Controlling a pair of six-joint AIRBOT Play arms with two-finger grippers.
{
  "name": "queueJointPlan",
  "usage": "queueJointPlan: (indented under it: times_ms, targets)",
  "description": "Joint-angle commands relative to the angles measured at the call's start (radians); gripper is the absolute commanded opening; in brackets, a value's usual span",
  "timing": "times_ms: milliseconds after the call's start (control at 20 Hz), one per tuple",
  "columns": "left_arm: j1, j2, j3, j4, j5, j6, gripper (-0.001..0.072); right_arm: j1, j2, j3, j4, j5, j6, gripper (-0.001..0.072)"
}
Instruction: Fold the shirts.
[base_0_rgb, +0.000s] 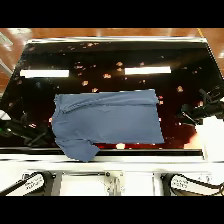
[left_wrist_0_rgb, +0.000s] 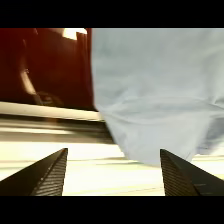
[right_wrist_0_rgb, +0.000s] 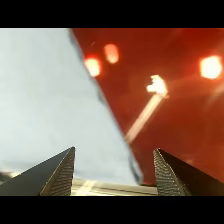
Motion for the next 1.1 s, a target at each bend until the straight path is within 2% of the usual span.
queueJointPlan:
  times_ms: [0,300,350,400,550,600,650,750,850,950,1050]
  targets:
    - [0.011,0.037,-0.185,-0.126,0.111,0.058,0.0655,-0.031,0.019,-0.072,0.093,-0.018,-0.038,0.0619]
    - [0.011,0.035,-0.249,-0.166,0.213,0.063,0.0651,-0.031,0.019,-0.073,0.098,-0.042,-0.034,0.0619]
    - [0.01,0.031,-0.249,-0.19,0.237,0.066,0.063,-0.031,0.019,-0.073,0.098,-0.042,-0.03,0.0618]
    - [0.01,0.026,-0.249,-0.227,0.261,0.085,0.0578,-0.031,0.019,-0.073,0.098,-0.041,-0.024,0.0618]
    - [-0.024,-0.009,-0.249,-0.303,0.304,0.098,0.0578,-0.031,0.019,-0.073,0.1,-0.04,-0.005,0.0618]
    - [-0.056,-0.032,-0.249,-0.304,0.302,0.1,0.0538,-0.031,0.019,-0.073,0.1,-0.041,0.001,0.0618]
    - [-0.089,-0.05,-0.249,-0.304,0.302,0.101,0.0413,-0.031,0.019,-0.073,0.099,-0.041,0.01,0.0619]
    - [-0.14,-0.063,-0.249,-0.304,0.299,0.101,0.0216,-0.031,0.019,-0.073,0.084,-0.031,0.023,0.0618]
    - [-0.143,-0.062,-0.246,-0.303,0.265,0.105,0.0064,-0.031,0.019,-0.084,0.016,0.018,0.023,0.0618]
    - [-0.139,-0.057,-0.244,-0.303,0.23,0.128,0.004,-0.031,0.019,-0.13,-0.043,0.045,0.023,0.0618]
    - [-0.137,-0.051,-0.244,-0.303,0.215,0.143,0.004,-0.023,0.019,-0.208,-0.018,0.019,0.008,0.0623]
